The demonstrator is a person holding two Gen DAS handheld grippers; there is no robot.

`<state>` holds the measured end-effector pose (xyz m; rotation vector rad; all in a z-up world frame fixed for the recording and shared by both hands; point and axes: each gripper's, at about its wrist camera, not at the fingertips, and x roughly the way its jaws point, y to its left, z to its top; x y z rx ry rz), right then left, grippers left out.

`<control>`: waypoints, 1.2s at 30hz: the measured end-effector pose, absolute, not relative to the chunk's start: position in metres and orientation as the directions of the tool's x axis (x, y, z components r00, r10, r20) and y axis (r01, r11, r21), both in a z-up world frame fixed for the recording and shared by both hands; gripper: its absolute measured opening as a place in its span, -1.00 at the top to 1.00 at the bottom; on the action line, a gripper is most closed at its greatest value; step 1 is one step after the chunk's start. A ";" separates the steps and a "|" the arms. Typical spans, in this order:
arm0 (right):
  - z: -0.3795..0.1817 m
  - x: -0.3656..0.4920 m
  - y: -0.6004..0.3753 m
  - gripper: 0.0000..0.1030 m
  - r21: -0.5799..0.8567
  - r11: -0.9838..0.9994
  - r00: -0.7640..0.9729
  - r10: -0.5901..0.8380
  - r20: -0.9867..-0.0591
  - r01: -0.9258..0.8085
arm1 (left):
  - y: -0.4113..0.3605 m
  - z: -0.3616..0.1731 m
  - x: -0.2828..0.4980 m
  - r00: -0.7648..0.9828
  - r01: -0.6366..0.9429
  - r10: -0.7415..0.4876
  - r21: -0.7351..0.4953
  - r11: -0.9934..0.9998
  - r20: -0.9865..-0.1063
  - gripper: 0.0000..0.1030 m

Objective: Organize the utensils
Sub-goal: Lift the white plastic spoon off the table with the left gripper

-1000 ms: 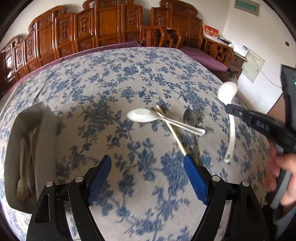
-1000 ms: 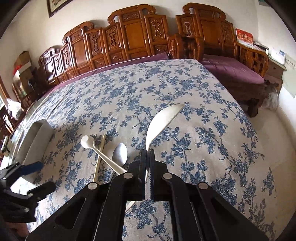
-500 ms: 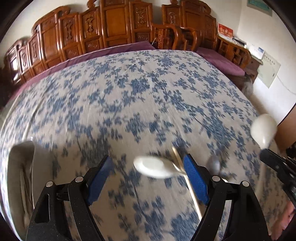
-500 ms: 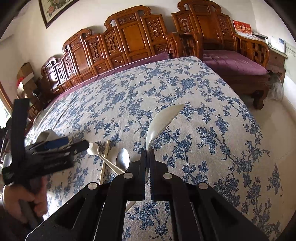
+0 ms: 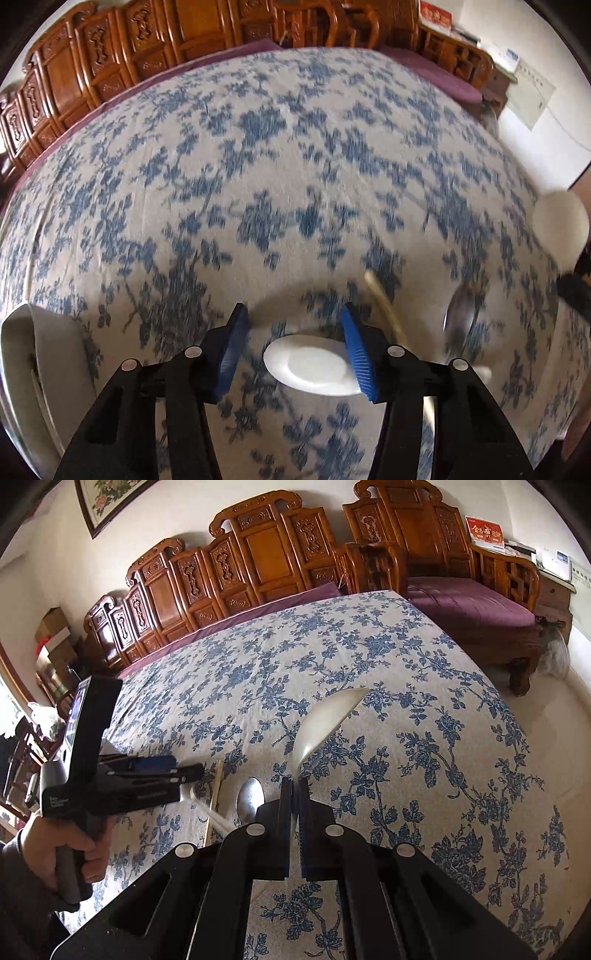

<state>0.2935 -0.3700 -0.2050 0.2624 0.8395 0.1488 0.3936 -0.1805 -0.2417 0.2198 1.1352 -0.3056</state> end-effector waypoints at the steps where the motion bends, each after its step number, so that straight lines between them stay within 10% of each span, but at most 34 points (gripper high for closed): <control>1: -0.205 0.293 -0.369 0.91 0.284 0.958 0.661 0.232 -0.714 -0.028 | -0.179 -0.241 0.390 0.379 0.354 -0.122 0.022 0.935 -0.917 0.05; 29: -0.199 0.291 -0.373 0.91 0.293 0.956 0.672 0.230 -0.704 -0.020 | -0.206 -0.240 0.346 0.545 0.536 -0.027 0.324 0.780 -0.838 -0.18; 36: -0.199 0.291 -0.376 0.91 0.290 0.957 0.671 0.226 -0.706 -0.017 | -0.216 -0.240 0.352 0.534 0.586 -0.079 0.301 0.753 -0.842 0.08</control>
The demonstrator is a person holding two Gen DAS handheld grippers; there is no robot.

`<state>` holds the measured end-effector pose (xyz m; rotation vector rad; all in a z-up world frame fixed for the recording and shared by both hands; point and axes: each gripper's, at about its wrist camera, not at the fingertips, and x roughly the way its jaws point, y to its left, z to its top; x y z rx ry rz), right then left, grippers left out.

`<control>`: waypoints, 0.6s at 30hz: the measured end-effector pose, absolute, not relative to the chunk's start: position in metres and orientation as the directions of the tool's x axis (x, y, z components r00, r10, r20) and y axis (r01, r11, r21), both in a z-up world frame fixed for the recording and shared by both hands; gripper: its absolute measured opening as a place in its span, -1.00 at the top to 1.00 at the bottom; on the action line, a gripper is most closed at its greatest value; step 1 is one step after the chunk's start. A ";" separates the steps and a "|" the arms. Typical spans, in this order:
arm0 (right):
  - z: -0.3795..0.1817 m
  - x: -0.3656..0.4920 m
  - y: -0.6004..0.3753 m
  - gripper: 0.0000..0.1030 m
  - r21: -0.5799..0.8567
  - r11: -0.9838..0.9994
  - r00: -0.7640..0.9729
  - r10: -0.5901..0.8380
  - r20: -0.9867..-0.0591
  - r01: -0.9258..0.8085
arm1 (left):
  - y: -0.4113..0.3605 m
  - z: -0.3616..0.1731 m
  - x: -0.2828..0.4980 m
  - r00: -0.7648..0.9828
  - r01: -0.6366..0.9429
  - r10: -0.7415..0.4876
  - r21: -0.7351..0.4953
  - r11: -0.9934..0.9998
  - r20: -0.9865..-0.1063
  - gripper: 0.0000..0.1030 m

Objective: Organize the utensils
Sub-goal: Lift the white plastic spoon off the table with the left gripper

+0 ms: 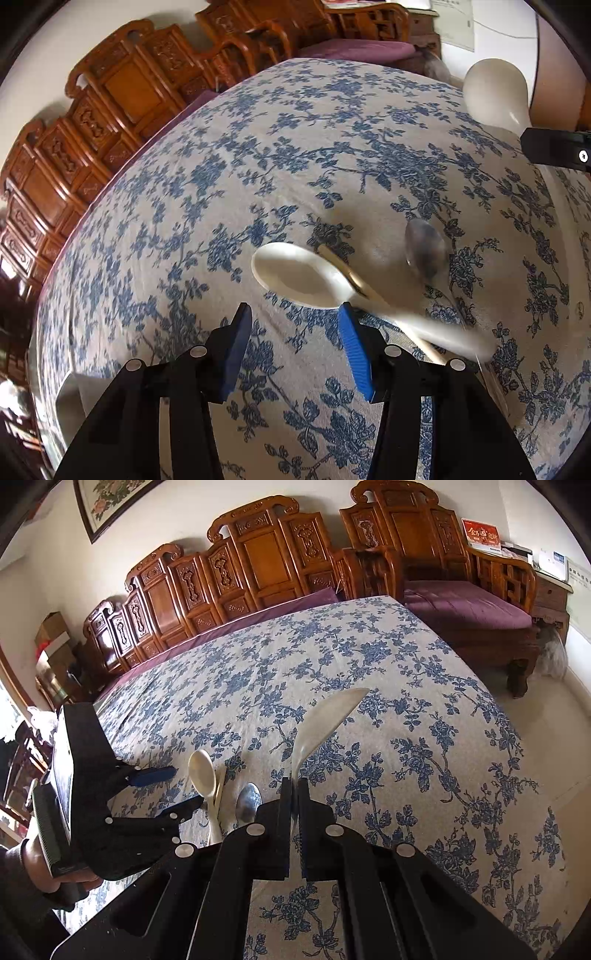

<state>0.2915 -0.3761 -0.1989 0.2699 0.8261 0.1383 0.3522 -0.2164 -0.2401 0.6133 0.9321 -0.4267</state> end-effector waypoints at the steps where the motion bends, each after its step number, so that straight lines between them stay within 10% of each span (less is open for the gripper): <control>1: -0.199 0.291 -0.376 0.91 0.287 0.958 0.671 0.224 -0.706 -0.018 | -0.217 -0.239 0.354 0.534 0.587 -0.077 0.304 0.750 -0.842 0.08; 18: -0.197 0.290 -0.374 0.91 0.289 0.957 0.672 0.228 -0.705 -0.022 | -0.189 -0.236 0.400 0.442 0.383 -0.247 -0.067 0.921 -0.863 0.07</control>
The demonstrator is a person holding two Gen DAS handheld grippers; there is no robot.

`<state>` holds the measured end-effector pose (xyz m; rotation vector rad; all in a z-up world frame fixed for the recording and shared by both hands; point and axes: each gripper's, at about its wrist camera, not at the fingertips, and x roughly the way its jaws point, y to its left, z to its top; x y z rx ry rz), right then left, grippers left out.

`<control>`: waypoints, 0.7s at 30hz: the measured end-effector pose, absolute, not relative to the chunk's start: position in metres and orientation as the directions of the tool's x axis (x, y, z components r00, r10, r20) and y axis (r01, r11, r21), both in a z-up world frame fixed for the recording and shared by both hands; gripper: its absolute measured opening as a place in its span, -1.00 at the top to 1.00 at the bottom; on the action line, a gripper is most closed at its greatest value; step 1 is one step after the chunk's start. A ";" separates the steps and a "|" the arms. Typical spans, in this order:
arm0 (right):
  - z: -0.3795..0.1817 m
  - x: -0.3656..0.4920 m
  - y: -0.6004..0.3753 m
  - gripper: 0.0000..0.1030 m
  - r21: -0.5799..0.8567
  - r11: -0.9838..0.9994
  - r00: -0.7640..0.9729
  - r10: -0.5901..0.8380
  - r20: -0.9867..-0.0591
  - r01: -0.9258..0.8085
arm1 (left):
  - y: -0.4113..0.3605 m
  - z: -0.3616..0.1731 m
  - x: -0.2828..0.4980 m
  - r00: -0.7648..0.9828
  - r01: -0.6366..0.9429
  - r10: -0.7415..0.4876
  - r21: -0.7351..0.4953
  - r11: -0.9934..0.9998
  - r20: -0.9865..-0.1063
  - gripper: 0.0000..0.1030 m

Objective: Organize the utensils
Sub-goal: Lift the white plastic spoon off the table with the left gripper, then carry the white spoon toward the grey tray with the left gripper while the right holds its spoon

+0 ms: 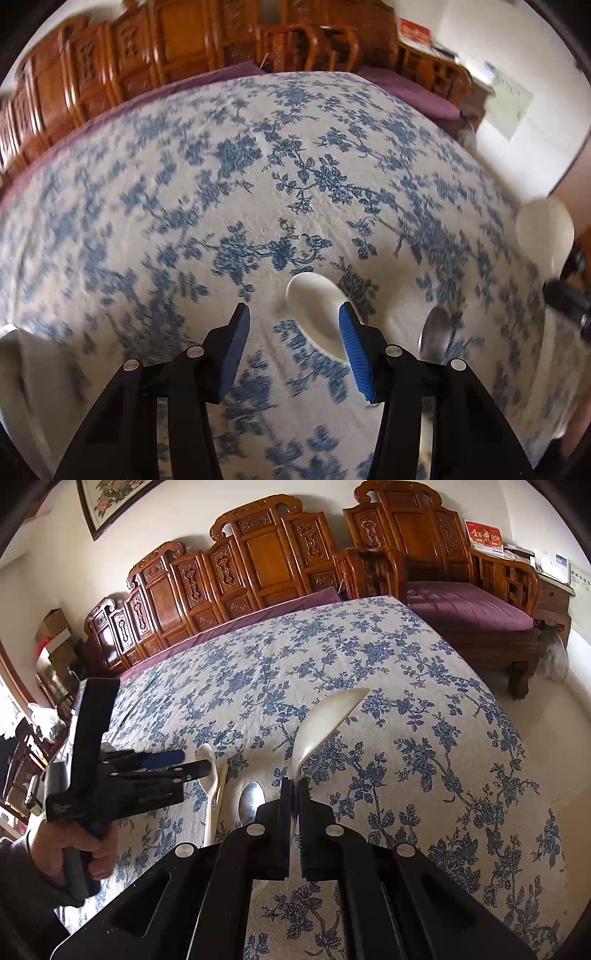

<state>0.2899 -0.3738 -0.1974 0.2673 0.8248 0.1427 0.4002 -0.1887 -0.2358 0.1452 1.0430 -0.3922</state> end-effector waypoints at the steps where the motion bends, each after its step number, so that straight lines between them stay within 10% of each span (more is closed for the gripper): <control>1: -0.197 0.290 -0.374 0.91 0.291 0.956 0.672 0.229 -0.704 -0.022 | -0.189 -0.238 0.402 0.435 0.370 -0.256 -0.087 0.925 -0.863 0.07; 5: -0.198 0.290 -0.373 0.91 0.292 0.956 0.671 0.232 -0.704 -0.024 | -0.195 -0.241 0.403 0.442 0.345 -0.269 -0.114 0.932 -0.856 0.14; 12: -0.198 0.291 -0.373 0.91 0.293 0.956 0.670 0.233 -0.705 -0.024 | -0.206 -0.240 0.396 0.439 0.371 -0.288 -0.121 0.921 -0.851 0.87; 21: -0.195 0.292 -0.353 0.91 0.275 0.959 0.663 0.252 -0.705 -0.072 | -0.187 -0.213 0.378 0.473 0.366 -0.273 -0.095 0.926 -0.838 0.90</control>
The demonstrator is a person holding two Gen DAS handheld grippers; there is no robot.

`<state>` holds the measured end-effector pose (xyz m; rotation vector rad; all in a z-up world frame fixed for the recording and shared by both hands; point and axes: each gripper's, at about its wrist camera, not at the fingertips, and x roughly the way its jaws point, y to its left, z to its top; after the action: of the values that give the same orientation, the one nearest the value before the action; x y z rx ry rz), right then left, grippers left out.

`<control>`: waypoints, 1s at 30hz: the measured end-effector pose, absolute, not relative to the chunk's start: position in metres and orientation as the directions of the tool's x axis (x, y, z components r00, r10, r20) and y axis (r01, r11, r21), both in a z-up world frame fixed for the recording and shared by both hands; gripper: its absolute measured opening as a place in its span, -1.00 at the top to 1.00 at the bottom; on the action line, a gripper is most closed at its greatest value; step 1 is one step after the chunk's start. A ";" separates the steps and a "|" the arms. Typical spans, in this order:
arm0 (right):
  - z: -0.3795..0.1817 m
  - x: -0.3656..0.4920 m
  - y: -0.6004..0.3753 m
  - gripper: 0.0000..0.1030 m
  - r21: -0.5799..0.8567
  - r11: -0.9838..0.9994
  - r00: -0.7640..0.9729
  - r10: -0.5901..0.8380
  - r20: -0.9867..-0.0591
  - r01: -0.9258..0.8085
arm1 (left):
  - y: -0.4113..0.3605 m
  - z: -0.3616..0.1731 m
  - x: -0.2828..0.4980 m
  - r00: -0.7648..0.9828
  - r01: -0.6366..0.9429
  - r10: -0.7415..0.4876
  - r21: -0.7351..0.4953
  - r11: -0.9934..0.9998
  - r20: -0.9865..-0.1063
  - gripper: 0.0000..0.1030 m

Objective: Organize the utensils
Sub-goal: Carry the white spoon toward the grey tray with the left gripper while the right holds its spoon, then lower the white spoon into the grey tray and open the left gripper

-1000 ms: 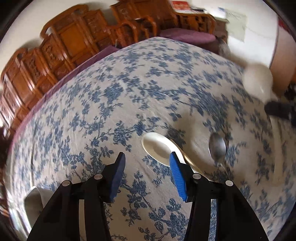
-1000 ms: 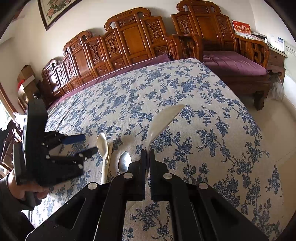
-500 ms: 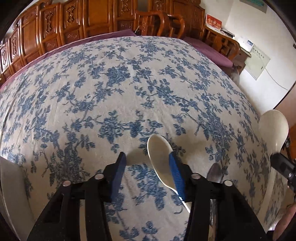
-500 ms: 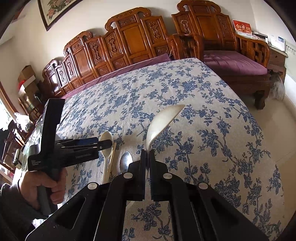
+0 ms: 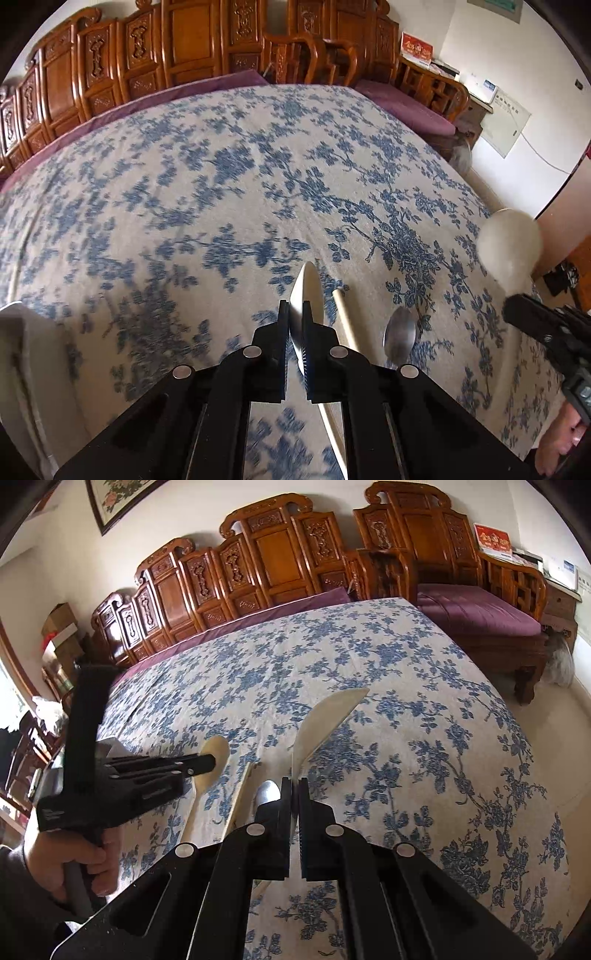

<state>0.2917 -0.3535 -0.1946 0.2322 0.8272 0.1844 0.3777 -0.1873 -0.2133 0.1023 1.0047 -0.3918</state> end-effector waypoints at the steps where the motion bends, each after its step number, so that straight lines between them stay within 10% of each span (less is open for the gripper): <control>1: -0.194 0.292 -0.350 0.91 0.273 0.959 0.662 0.256 -0.704 -0.080 | -0.182 -0.208 0.374 0.483 0.363 -0.270 -0.090 0.927 -0.833 0.90; 30: -0.212 0.286 -0.226 0.91 0.131 0.949 0.598 0.285 -0.750 -0.288 | 0.019 -0.153 0.338 0.639 0.184 -0.112 0.010 0.983 -0.761 0.90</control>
<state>0.2859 -0.2261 -0.2124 -0.0034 0.8691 0.3322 0.3379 0.0192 -0.1534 0.0897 0.8618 -0.1690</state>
